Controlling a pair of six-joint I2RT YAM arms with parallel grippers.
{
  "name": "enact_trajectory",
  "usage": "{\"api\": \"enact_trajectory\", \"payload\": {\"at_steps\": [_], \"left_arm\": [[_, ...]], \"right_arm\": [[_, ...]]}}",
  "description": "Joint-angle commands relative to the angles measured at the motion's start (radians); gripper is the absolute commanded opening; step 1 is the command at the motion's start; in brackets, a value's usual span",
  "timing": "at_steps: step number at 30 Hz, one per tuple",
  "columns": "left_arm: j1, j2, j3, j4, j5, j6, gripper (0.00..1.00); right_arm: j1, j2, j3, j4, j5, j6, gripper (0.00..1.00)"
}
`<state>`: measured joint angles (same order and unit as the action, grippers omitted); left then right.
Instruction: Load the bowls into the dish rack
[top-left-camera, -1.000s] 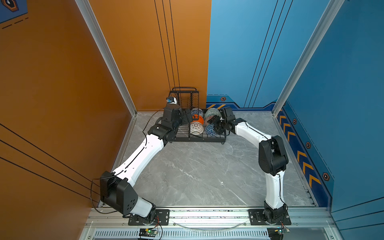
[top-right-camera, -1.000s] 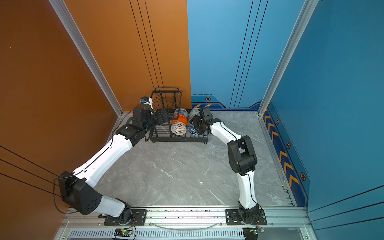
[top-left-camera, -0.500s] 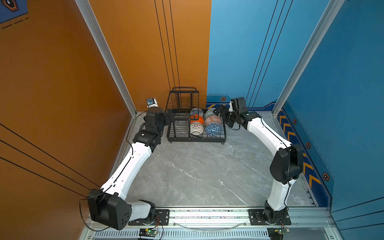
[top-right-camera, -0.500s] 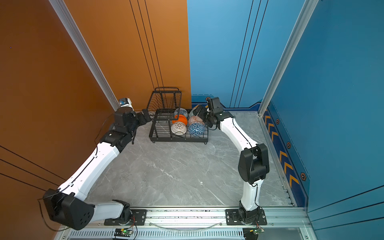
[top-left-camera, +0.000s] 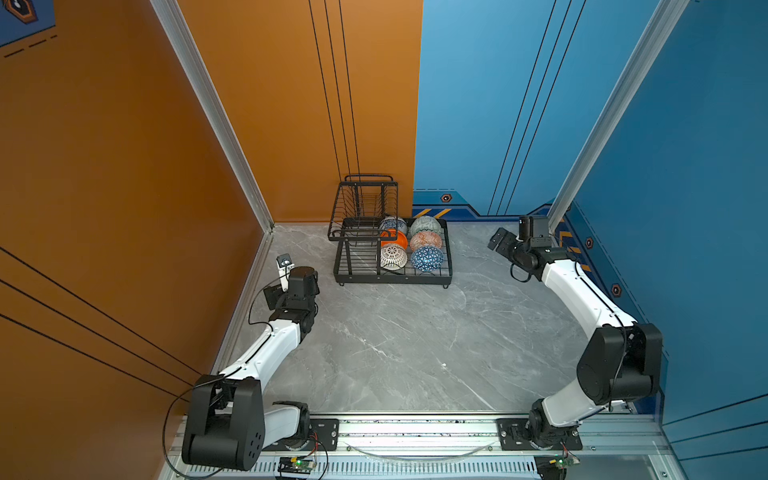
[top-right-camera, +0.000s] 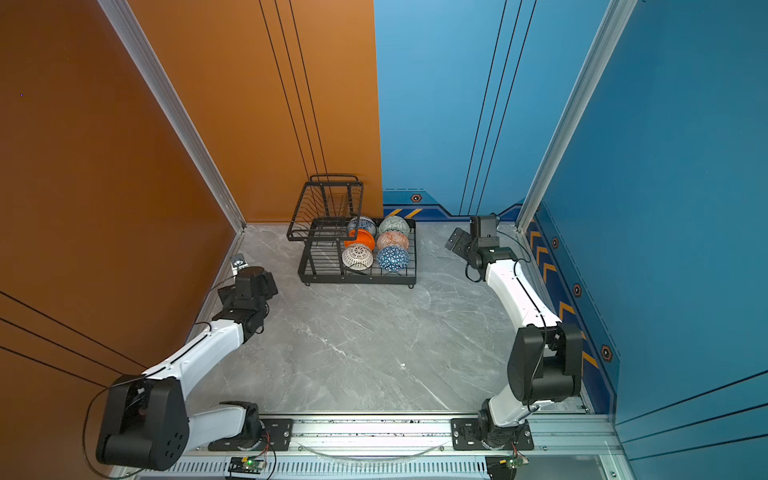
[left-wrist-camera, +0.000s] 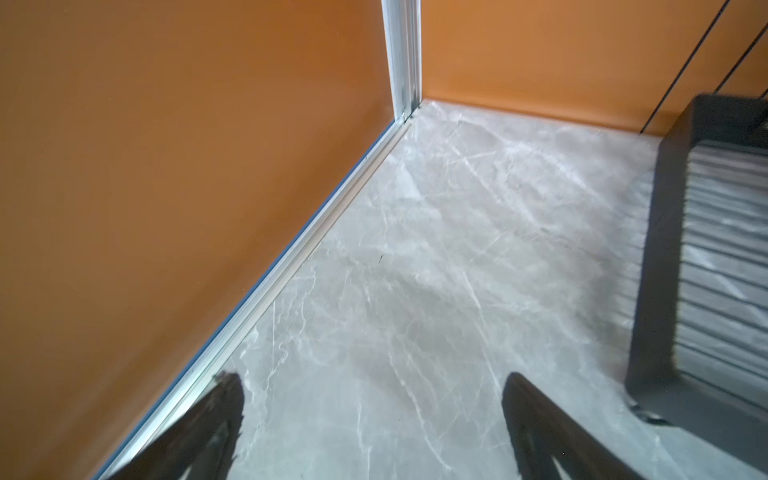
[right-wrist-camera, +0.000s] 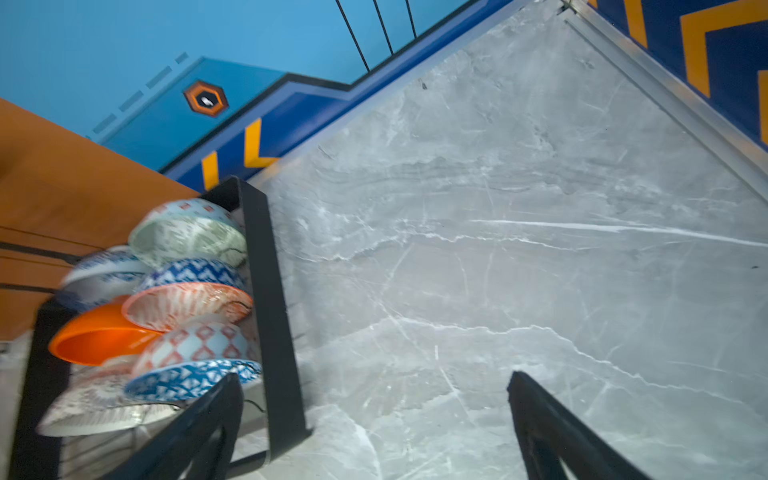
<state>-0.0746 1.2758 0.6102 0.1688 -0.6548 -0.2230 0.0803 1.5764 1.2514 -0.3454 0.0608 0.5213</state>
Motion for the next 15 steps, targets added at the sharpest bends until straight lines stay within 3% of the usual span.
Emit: {"api": "enact_trajectory", "payload": {"at_steps": [1,6,10,13,15], "left_arm": [[0.004,0.025,-0.059,0.141,0.004,0.032,0.98],[0.023,0.063,-0.127,0.223,0.064,0.025,0.98],[0.043,0.067,-0.147,0.256,0.111,0.028,0.98],[0.059,0.091,-0.137,0.283,0.17,0.041,0.98],[0.063,0.118,-0.125,0.312,0.191,0.048,0.98]], "right_arm": [[-0.001,-0.024,-0.06,0.083,0.11,-0.165,1.0],[-0.056,-0.019,-0.247,0.252,0.115,-0.195,1.0],[-0.079,-0.055,-0.456,0.494,0.178,-0.202,1.0],[-0.135,-0.092,-0.503,0.486,0.193,-0.138,1.0],[-0.143,-0.122,-0.534,0.48,0.205,-0.173,1.0]]}}
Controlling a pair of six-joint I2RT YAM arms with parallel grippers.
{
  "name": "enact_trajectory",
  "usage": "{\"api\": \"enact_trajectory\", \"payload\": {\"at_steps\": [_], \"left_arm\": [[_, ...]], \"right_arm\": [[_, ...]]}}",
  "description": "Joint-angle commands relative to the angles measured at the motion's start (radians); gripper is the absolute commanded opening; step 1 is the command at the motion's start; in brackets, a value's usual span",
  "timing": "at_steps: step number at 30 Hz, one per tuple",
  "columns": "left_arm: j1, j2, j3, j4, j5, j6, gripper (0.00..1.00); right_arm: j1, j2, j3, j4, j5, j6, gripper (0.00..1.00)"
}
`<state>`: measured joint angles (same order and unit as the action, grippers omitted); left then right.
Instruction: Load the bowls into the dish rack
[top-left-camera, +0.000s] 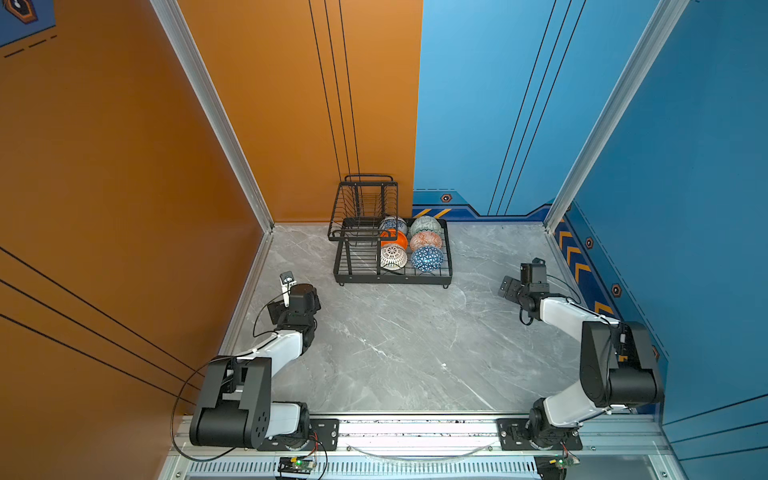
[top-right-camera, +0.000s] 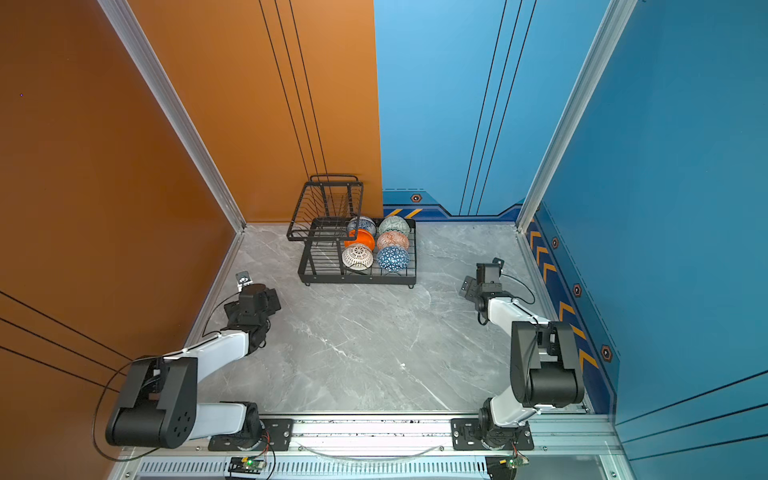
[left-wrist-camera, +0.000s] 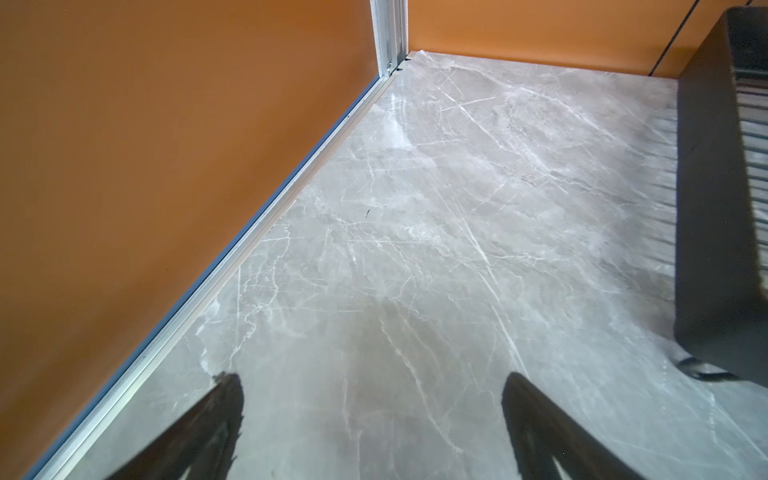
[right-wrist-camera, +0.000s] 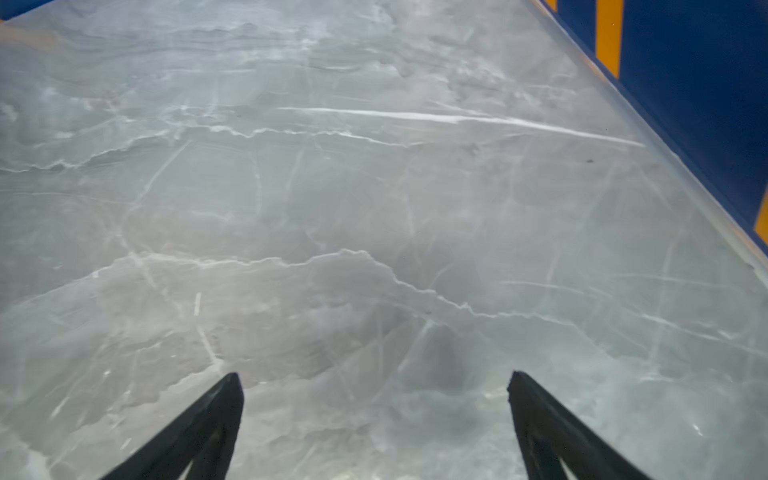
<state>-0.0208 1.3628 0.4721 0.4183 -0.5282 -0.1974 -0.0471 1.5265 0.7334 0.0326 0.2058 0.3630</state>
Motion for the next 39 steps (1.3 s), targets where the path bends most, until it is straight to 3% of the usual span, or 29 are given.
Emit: {"api": "enact_trajectory", "payload": {"at_steps": [1,3,5,6,11,14,16,20,21,23,24,25,27,29,31,39], "left_arm": [[0.01,0.049,0.022,0.08,0.077,0.025,0.98],[0.006,0.085,0.047,0.094,0.097,0.054,0.98],[0.004,0.113,0.062,0.108,0.109,0.073,0.98],[0.008,0.127,0.064,0.119,0.111,0.069,0.98],[-0.01,0.143,0.067,0.14,0.109,0.094,0.98],[-0.01,0.143,0.062,0.149,0.119,0.099,0.98],[-0.01,0.139,0.056,0.16,0.123,0.101,0.98],[-0.006,0.134,0.044,0.171,0.14,0.101,0.98],[-0.004,0.132,0.041,0.176,0.144,0.101,0.98],[-0.001,0.127,0.032,0.19,0.152,0.102,0.98],[-0.001,0.127,0.028,0.194,0.154,0.102,0.98],[-0.001,0.128,0.028,0.197,0.153,0.103,0.98],[-0.006,0.136,0.035,0.198,0.148,0.108,0.98],[-0.02,0.139,0.019,0.227,0.184,0.135,0.98],[-0.02,0.13,-0.017,0.276,0.243,0.156,0.98],[-0.026,0.187,-0.092,0.478,0.273,0.184,0.98]], "right_arm": [[-0.015,-0.099,-0.048,0.12,0.053,-0.052,1.0],[-0.015,-0.155,-0.157,0.266,0.005,-0.152,1.0],[-0.016,-0.2,-0.341,0.6,-0.063,-0.255,1.0],[-0.02,-0.203,-0.395,0.699,-0.067,-0.241,1.0],[-0.024,-0.226,-0.438,0.758,-0.028,-0.198,1.0],[-0.023,-0.204,-0.425,0.764,-0.062,-0.202,1.0],[-0.021,-0.176,-0.419,0.785,-0.122,-0.207,1.0],[0.009,0.055,-0.483,1.172,-0.344,-0.297,1.0],[0.007,0.069,-0.487,1.199,-0.372,-0.3,1.0],[0.02,-0.013,-0.46,1.016,-0.288,-0.31,1.0],[0.028,0.01,-0.446,1.029,-0.25,-0.298,1.0],[0.029,0.042,-0.423,1.042,-0.243,-0.287,1.0],[0.024,0.005,-0.359,0.848,-0.27,-0.306,1.0],[0.047,0.03,-0.373,0.921,-0.221,-0.308,1.0],[0.047,0.01,-0.361,0.862,-0.222,-0.316,1.0],[0.047,0.021,-0.367,0.895,-0.221,-0.309,1.0]]}}
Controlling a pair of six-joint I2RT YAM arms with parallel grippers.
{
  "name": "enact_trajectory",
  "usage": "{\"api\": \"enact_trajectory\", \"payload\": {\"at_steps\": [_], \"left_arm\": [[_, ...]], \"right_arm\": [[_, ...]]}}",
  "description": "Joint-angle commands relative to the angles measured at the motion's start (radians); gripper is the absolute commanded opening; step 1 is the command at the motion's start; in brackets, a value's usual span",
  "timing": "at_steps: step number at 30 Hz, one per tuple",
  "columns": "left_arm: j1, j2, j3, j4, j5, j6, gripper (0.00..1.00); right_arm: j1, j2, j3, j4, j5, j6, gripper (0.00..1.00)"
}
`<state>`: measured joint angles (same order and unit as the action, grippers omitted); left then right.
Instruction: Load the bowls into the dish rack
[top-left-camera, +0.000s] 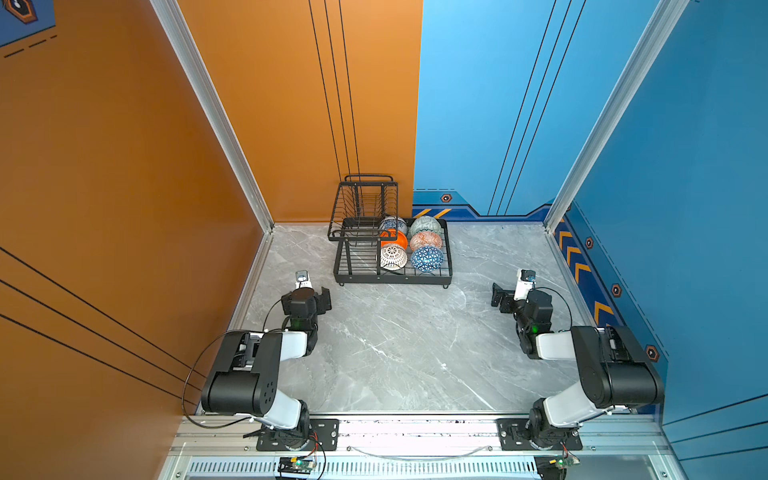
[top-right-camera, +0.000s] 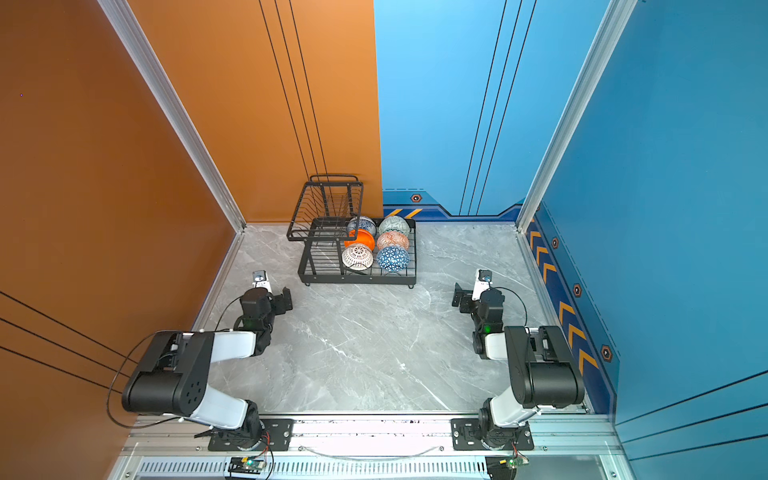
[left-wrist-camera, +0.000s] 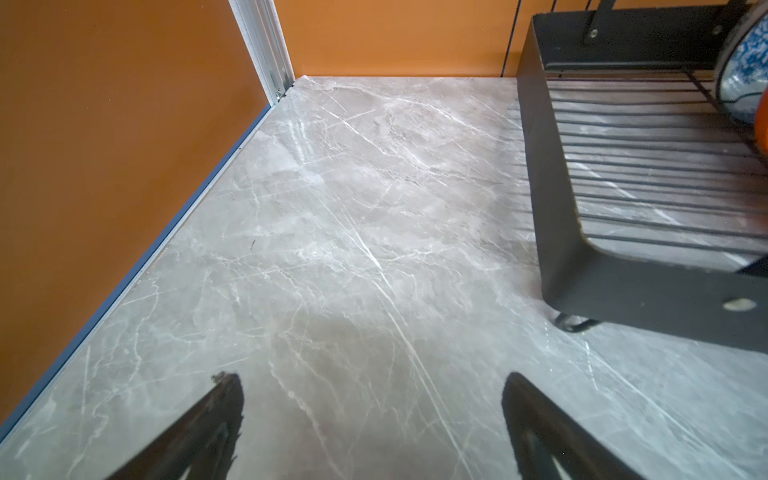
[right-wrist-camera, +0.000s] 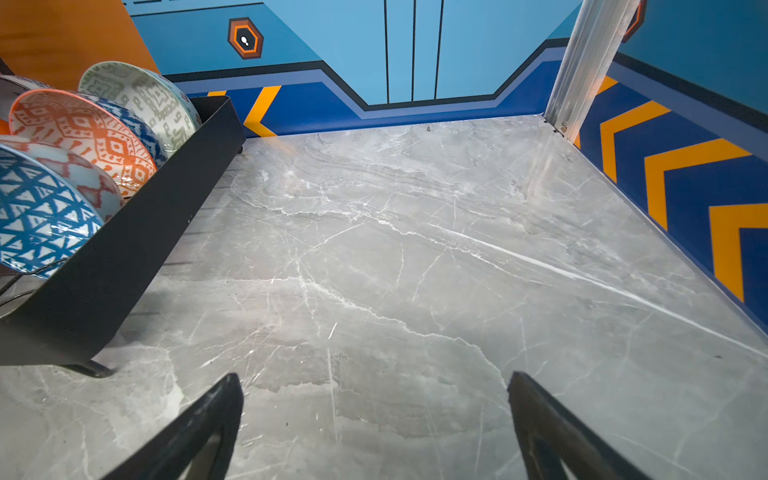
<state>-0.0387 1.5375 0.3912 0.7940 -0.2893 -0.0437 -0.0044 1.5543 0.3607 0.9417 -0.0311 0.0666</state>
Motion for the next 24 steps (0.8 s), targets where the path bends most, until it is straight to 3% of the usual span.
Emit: {"api": "enact_trajectory", "payload": {"at_steps": [1,24], "left_arm": [[-0.007,0.016,-0.015,0.115,0.035,0.031,0.98],[-0.009,0.018,-0.021,0.131,0.033,0.032,0.98]], "right_arm": [[0.004,-0.006,0.004,-0.012,0.016,-0.013,1.0],[0.001,-0.007,0.007,-0.02,0.015,-0.01,1.0]]}}
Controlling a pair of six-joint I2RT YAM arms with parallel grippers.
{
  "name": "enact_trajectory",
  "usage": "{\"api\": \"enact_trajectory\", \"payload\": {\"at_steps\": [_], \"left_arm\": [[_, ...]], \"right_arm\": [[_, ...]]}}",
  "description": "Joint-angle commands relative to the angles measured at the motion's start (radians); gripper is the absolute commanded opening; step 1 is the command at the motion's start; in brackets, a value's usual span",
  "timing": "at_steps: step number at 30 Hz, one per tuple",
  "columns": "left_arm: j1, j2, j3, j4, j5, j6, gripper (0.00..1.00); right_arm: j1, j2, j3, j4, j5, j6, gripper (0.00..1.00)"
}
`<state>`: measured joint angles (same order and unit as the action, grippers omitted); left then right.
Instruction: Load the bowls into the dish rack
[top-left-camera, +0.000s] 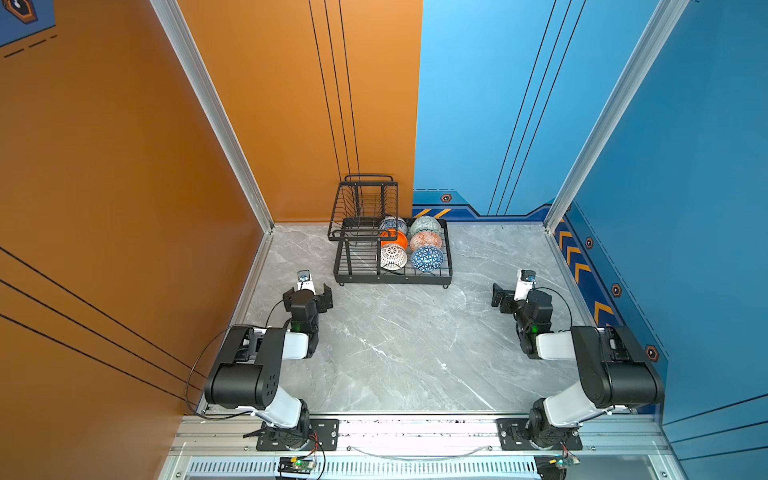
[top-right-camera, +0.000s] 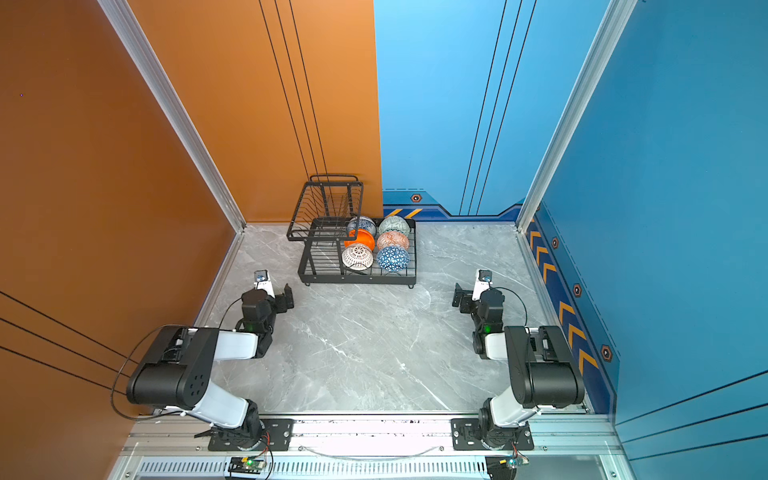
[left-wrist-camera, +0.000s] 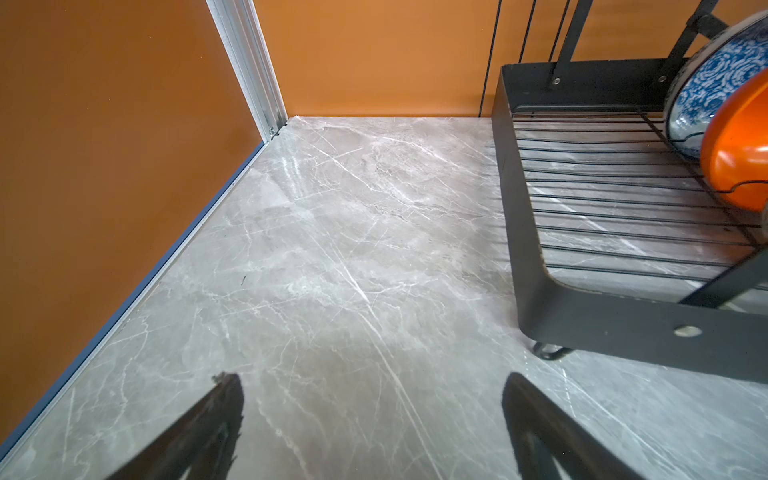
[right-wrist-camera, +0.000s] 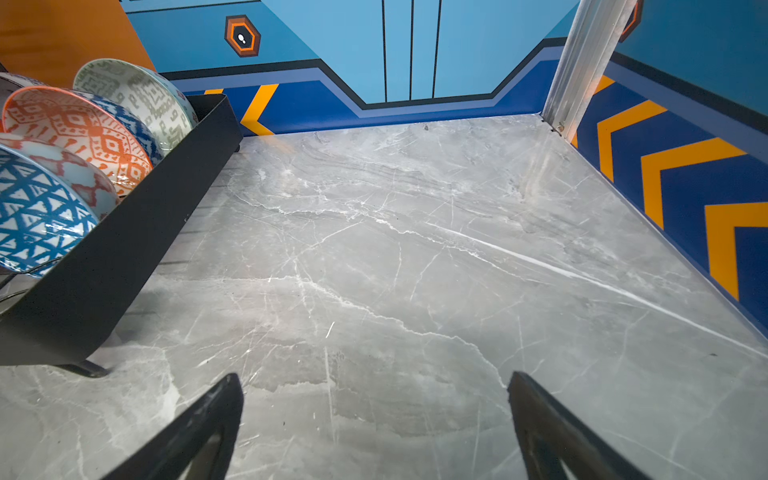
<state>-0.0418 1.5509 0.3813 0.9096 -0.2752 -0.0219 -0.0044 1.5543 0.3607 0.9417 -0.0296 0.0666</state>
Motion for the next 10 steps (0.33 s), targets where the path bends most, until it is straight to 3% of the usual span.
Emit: {"api": "enact_trajectory", "payload": {"at_steps": [1,10], "left_arm": [[-0.006,0.004,-0.011,0.015,0.019,0.011,0.98],[-0.006,0.004,-0.011,0.015,0.02,0.011,0.98]], "right_arm": [[0.003,-0.006,0.007,-0.02,0.014,-0.01,1.0],[0.003,-0.008,0.007,-0.021,0.015,-0.011,1.0]]}}
